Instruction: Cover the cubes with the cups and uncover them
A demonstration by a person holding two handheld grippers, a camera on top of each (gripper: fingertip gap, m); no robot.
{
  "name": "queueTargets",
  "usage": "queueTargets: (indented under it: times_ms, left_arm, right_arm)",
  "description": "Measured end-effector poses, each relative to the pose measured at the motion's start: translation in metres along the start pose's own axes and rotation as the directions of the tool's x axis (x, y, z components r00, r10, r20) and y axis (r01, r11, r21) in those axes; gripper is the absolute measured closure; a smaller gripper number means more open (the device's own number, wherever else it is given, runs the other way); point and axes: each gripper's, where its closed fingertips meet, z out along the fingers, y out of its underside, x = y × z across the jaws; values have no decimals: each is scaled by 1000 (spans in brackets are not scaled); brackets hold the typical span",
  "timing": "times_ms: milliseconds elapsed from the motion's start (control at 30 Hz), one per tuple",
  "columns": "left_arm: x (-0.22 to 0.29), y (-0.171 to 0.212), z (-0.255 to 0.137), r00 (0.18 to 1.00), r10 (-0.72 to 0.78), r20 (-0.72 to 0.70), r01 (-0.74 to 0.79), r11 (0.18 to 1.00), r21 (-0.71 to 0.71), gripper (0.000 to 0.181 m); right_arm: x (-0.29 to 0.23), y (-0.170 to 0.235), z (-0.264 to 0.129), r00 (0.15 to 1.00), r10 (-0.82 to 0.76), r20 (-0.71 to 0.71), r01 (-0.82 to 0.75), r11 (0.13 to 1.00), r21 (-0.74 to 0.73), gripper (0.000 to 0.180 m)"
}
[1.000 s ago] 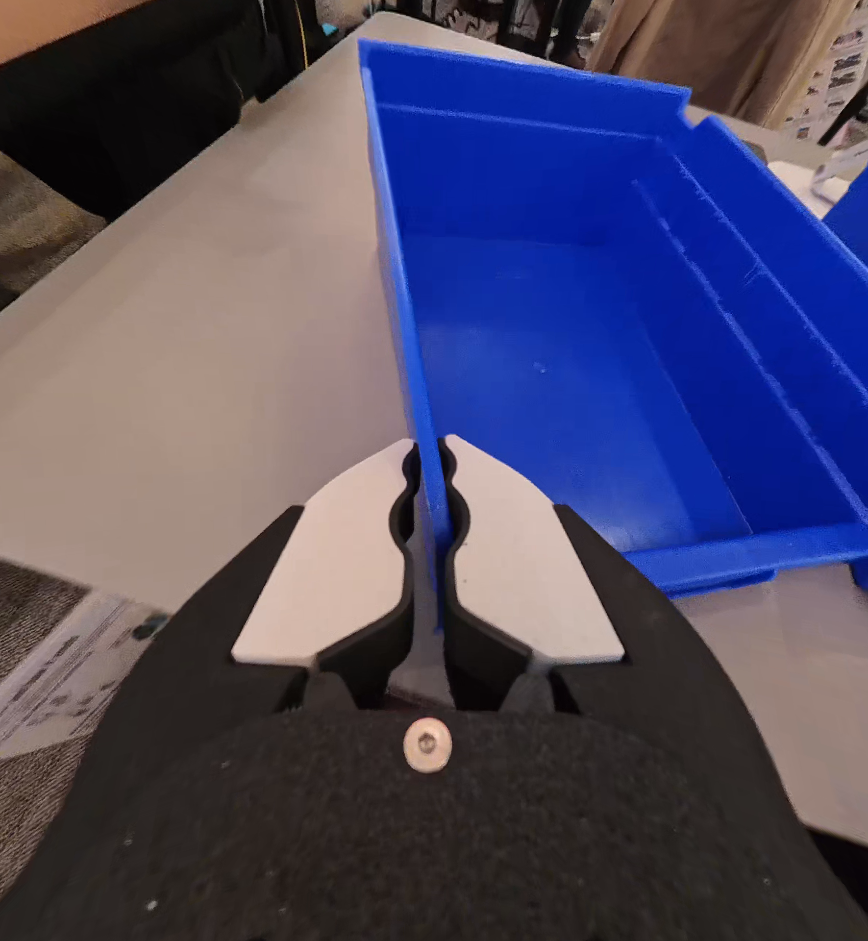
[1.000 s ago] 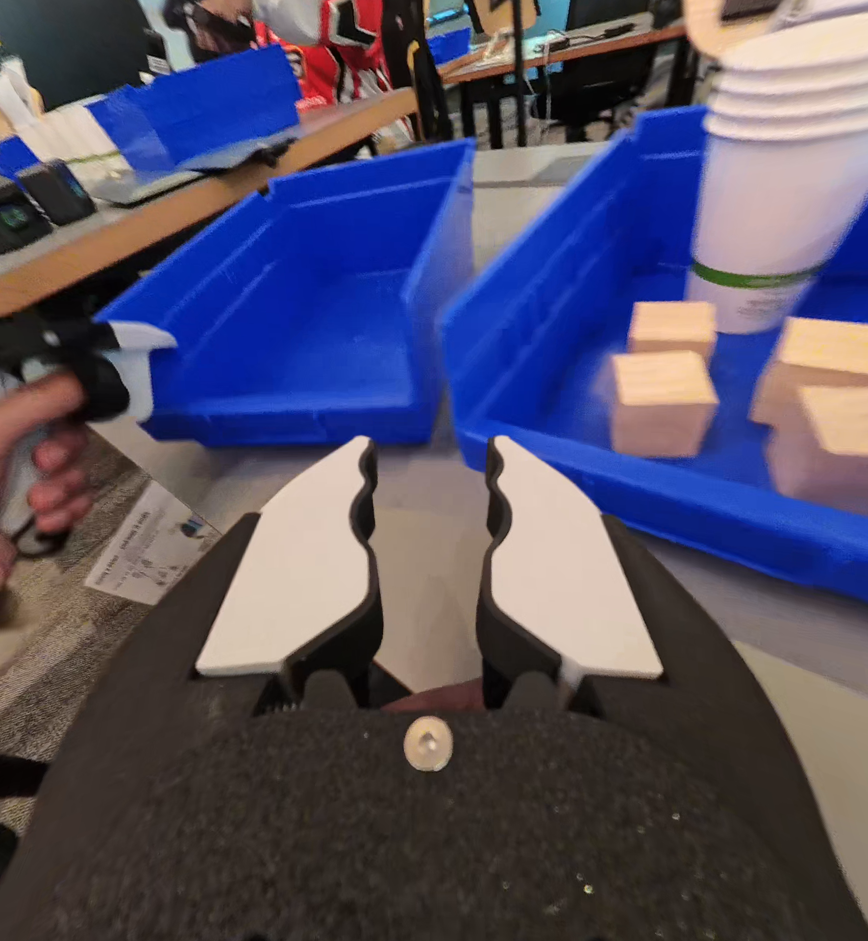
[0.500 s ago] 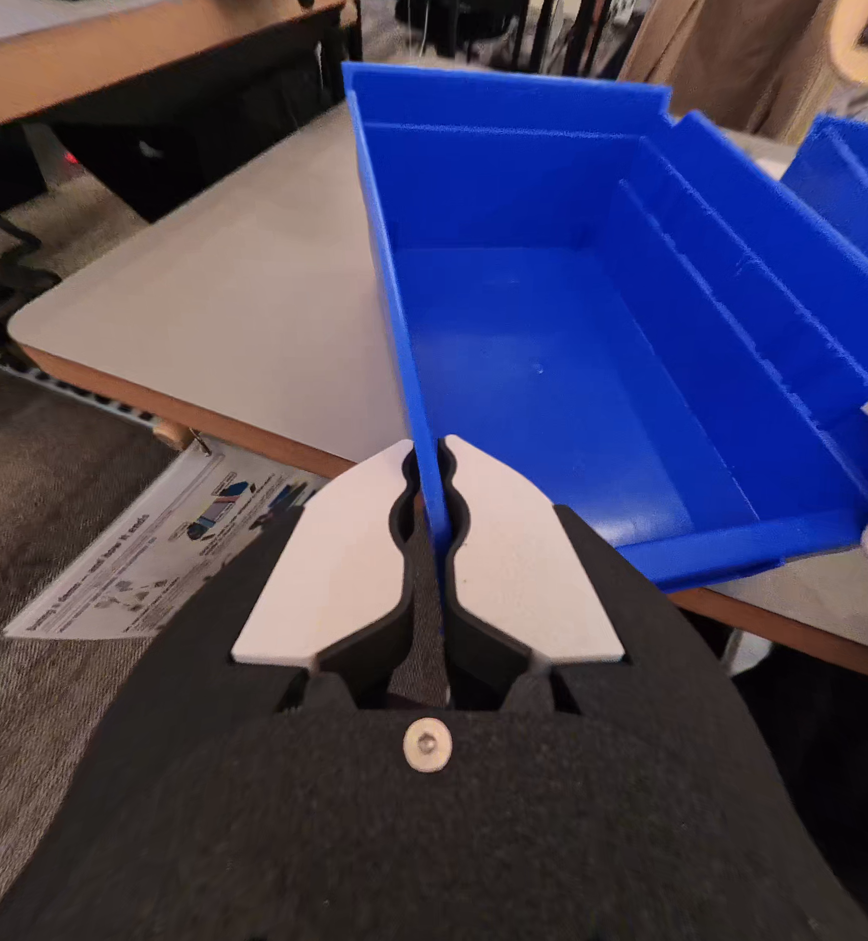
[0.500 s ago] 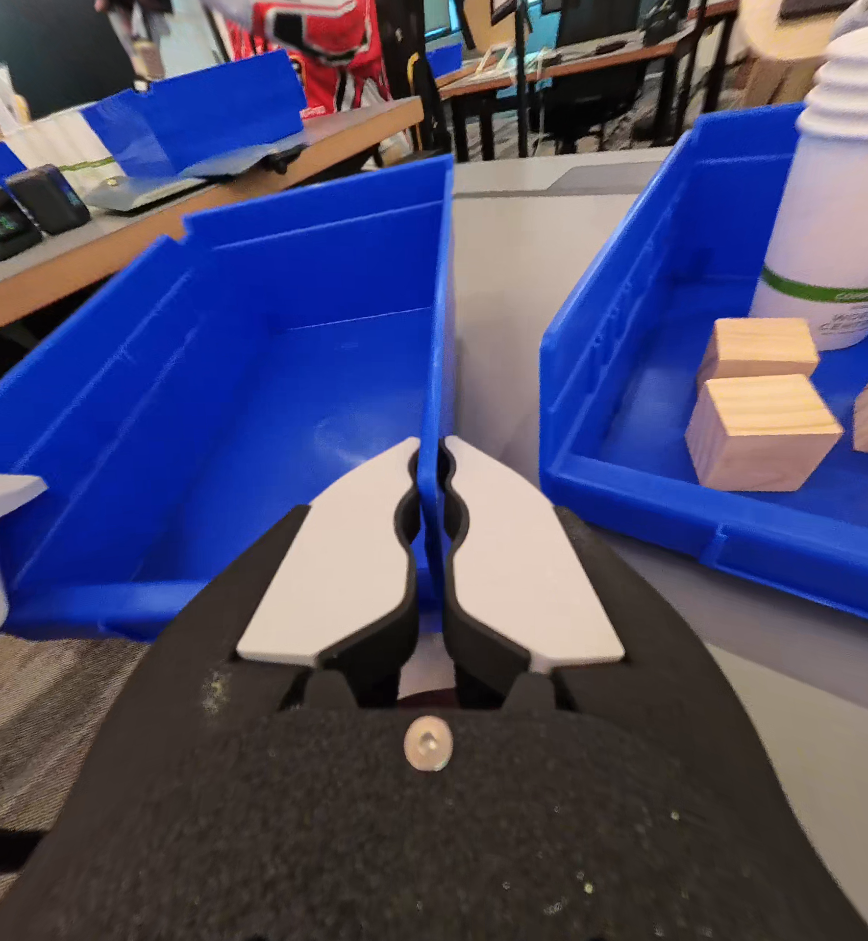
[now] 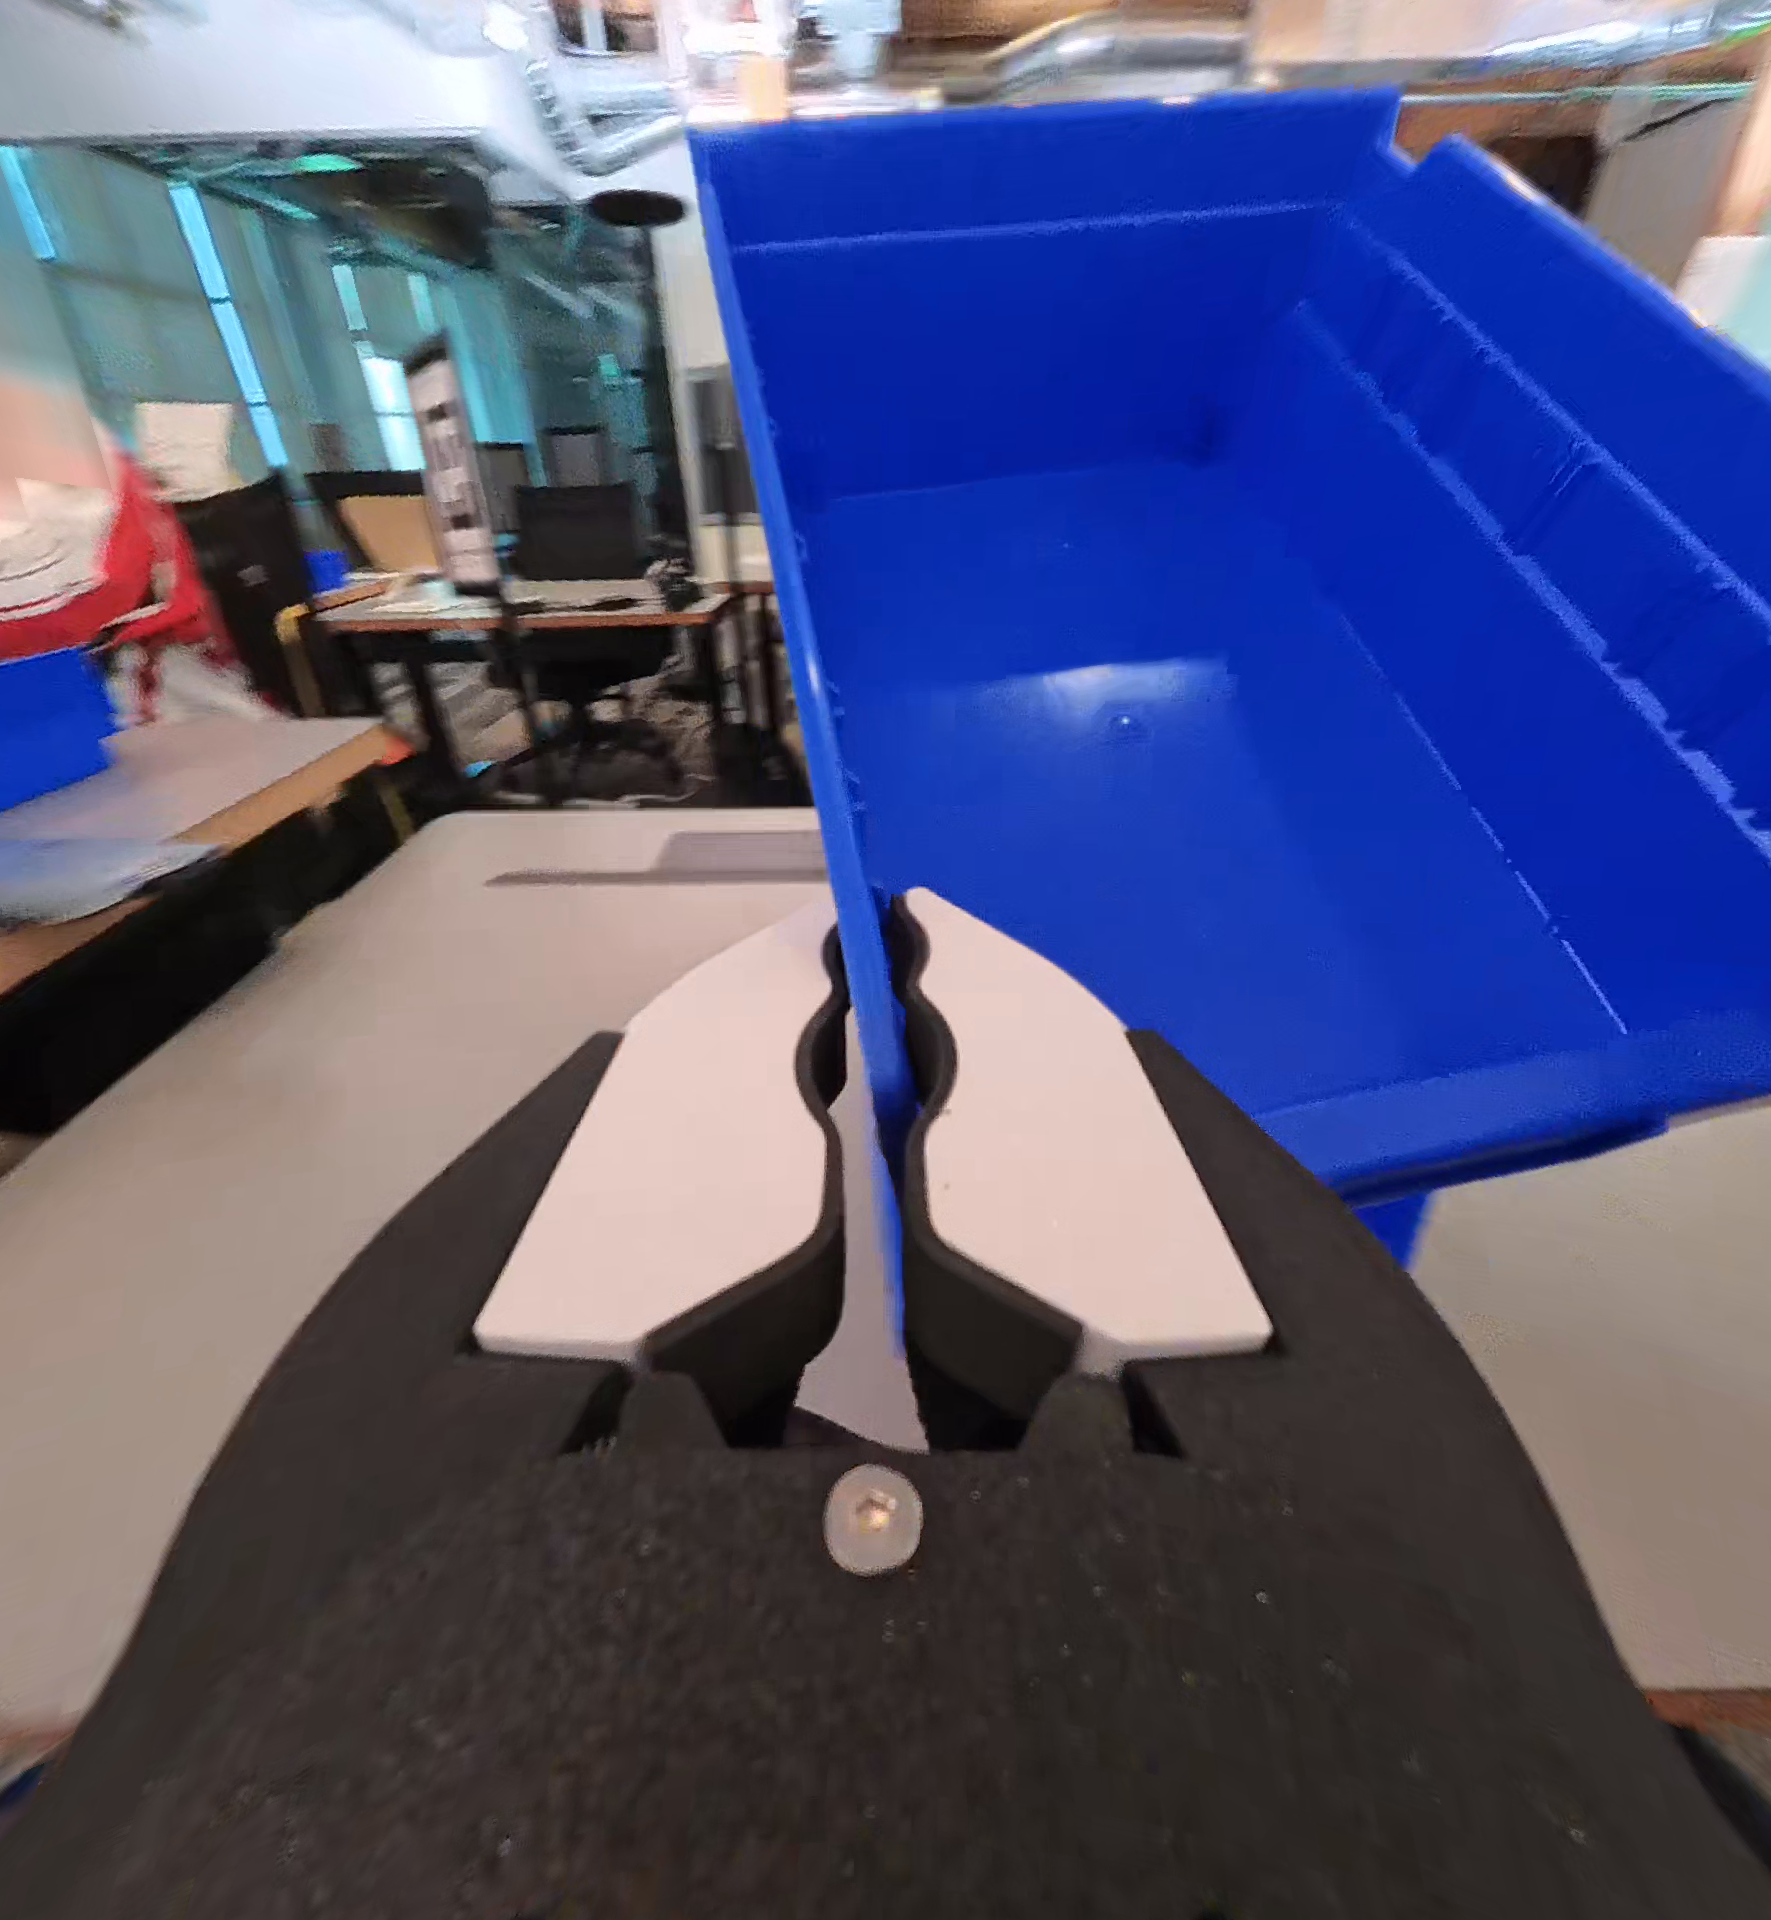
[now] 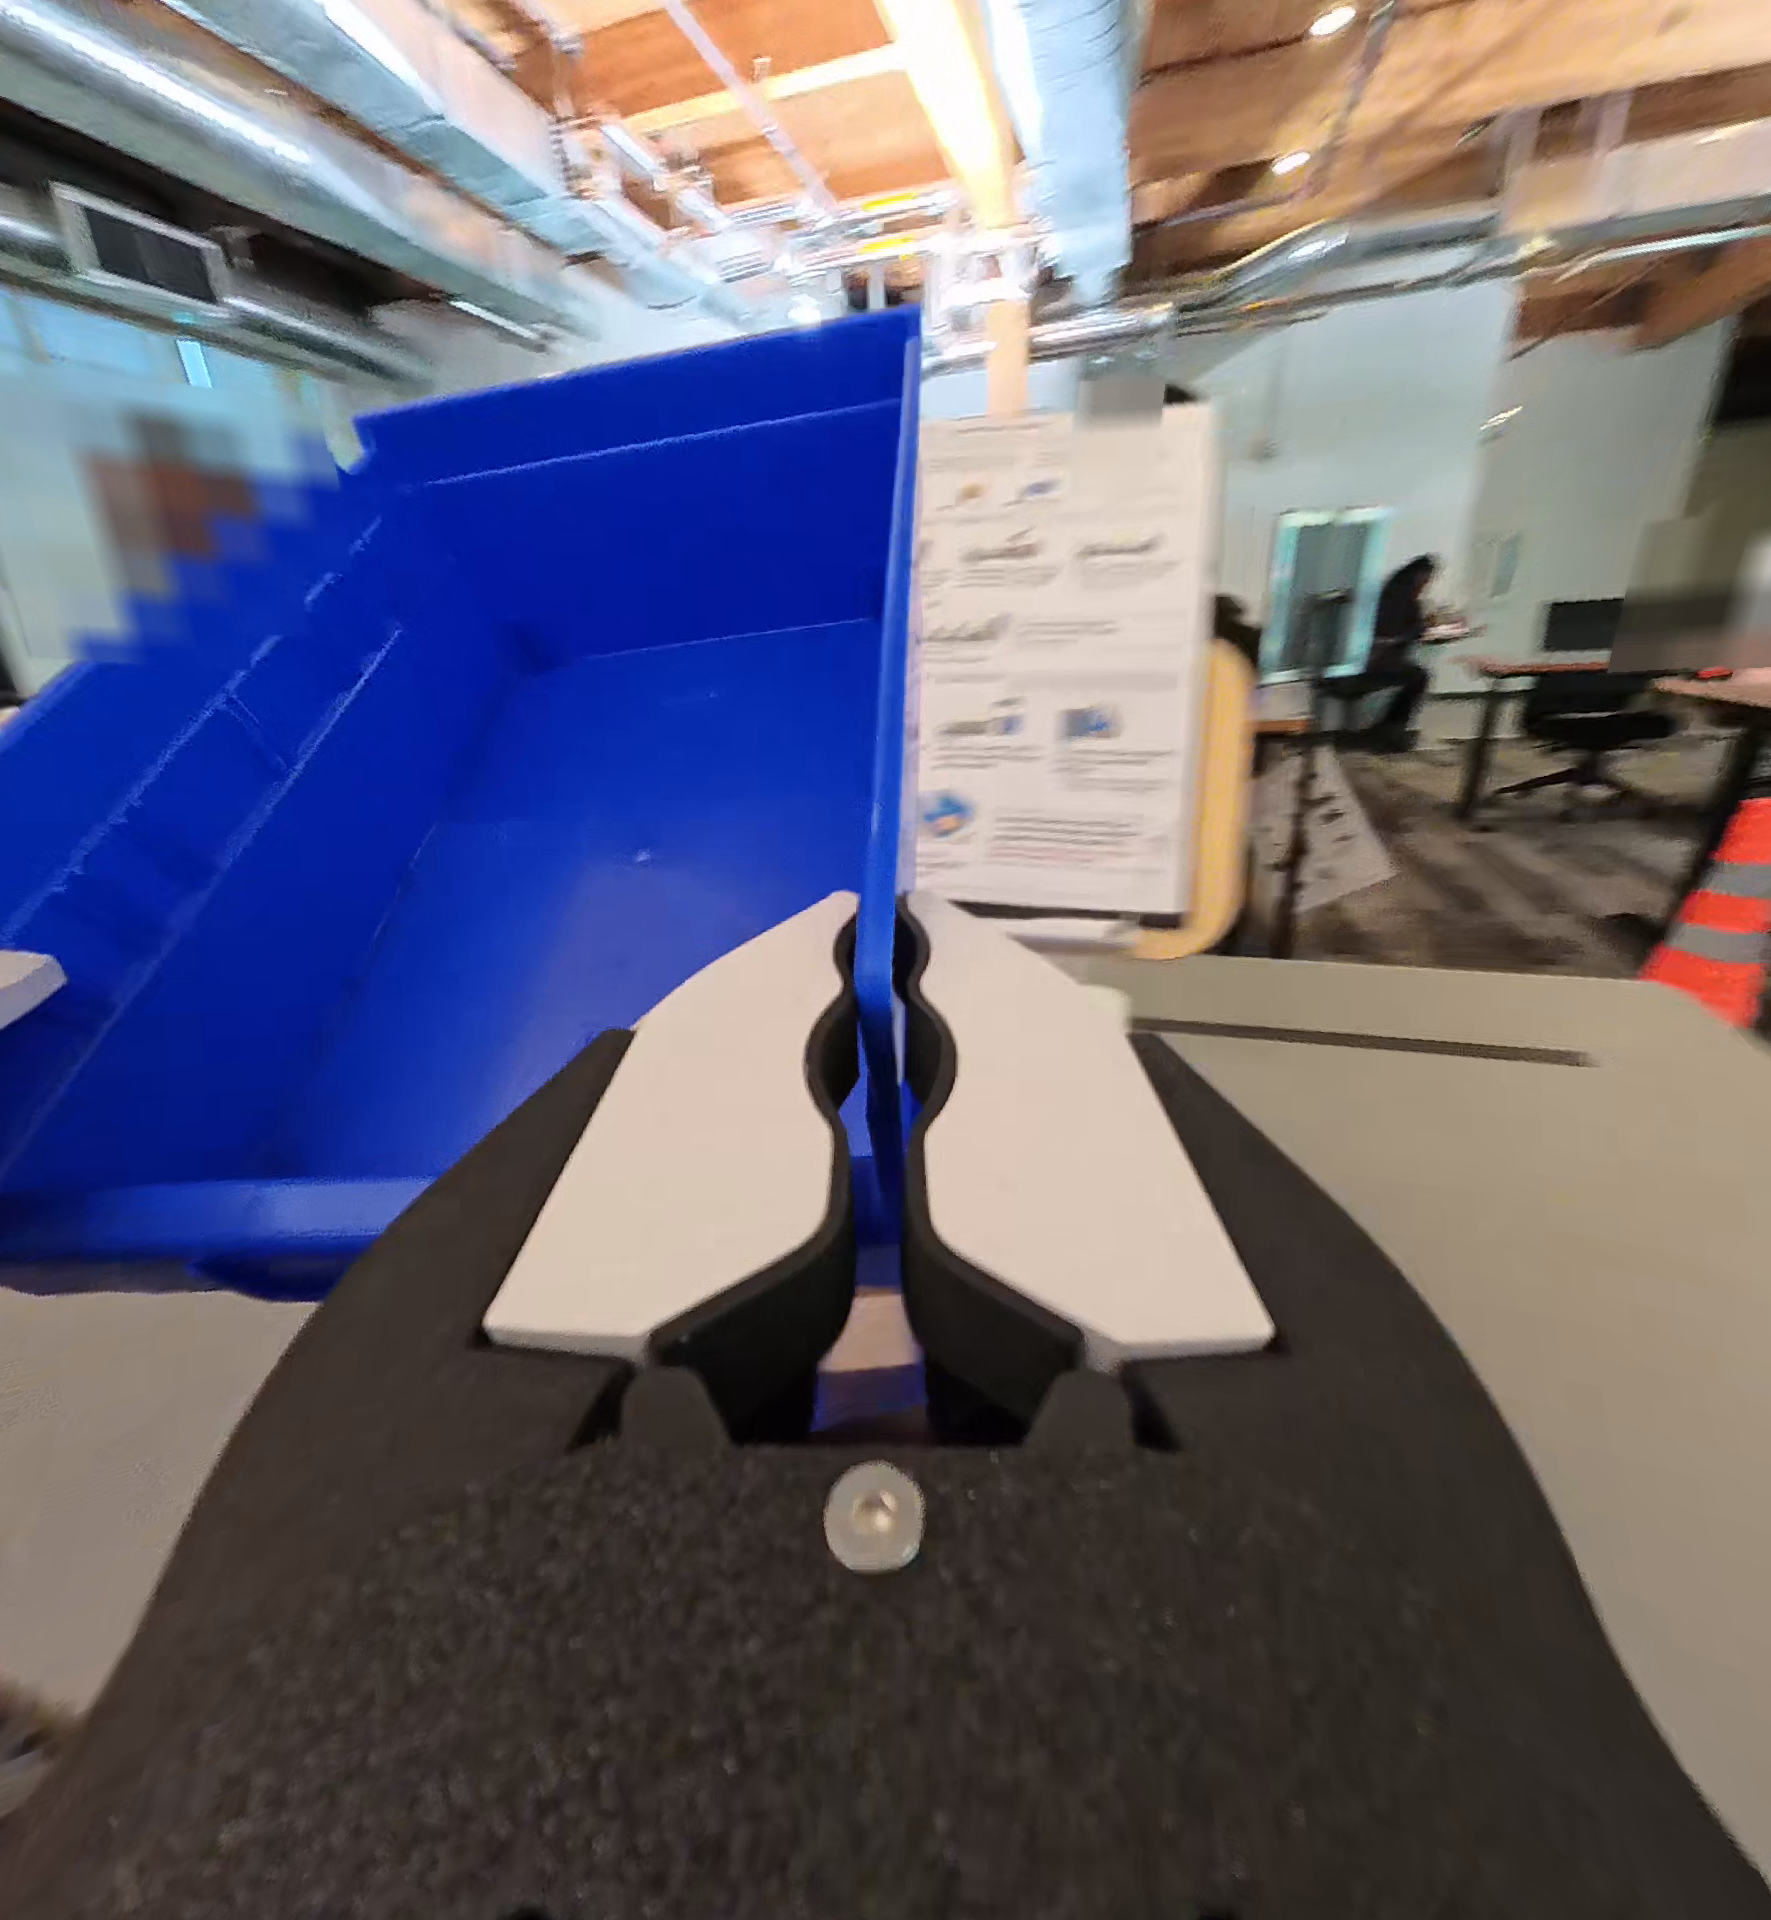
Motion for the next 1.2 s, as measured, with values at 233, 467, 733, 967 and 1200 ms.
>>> queueTargets:
  times_ms: [233, 467, 733, 967, 1200]
  left_arm:
    - [207, 12, 80, 966, -56, -253, 34, 995, -89, 175]
    - [348, 108, 127, 945, -97, -313, -5, 950, -312, 176]
    - [386, 197, 152, 959, -72, -275, -67, 883, -465, 174]
    - [406, 193, 142, 929, -68, -364, -109, 890, -443, 132]
    - [299, 81, 78, 875, 1, -483, -111, 974, -198, 134]
  right_arm:
    - [202, -10, -36, 952, -52, -300, 32, 997, -69, 176]
    - [347, 79, -46, 922, -2, -388, -105, 961, -256, 176]
    - [401, 193, -36, 920, 135, -367, -287, 870, -400, 176]
    - [403, 187, -28, 931, 139, -337, -269, 886, -379, 156]
    - [350, 78, -43, 942, 24, -334, -102, 971, -218, 141]
